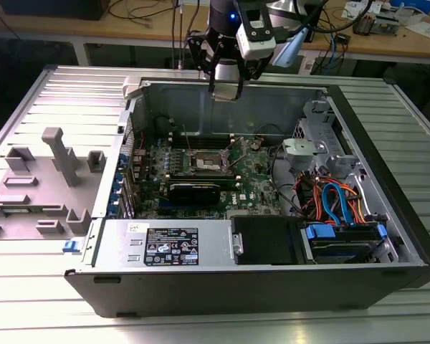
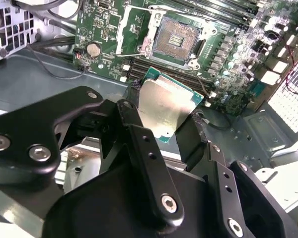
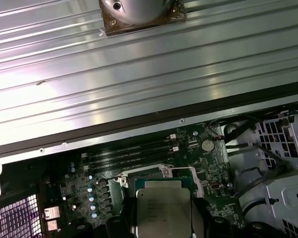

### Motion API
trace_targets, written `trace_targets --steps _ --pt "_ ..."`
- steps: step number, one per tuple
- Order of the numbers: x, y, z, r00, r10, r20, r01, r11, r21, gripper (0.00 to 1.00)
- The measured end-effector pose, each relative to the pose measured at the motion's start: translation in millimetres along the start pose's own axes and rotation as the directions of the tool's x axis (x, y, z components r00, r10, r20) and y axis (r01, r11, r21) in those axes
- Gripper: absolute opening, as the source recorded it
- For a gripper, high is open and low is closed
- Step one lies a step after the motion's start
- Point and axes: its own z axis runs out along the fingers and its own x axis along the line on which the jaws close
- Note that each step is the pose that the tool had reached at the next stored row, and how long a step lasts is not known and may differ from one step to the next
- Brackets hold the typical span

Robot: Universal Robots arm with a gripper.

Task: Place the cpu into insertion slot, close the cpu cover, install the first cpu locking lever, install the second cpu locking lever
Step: 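Place the cpu into insertion slot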

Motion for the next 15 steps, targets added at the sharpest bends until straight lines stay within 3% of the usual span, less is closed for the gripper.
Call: trace_targets --steps 4,8,15 --pt "0.0 -0.1 0.5 0.9981 0.061 0.0049 -0.061 0.9982 -0.0013 0.54" --pt "-1.5 -6.8 0.2 0.9979 0.065 0.0053 -0.065 0.9979 -0.0015 0.54" --pt "-1.6 -7.0 0.2 0.9979 0.065 0.0052 -0.065 0.9979 -0.0014 0.54"
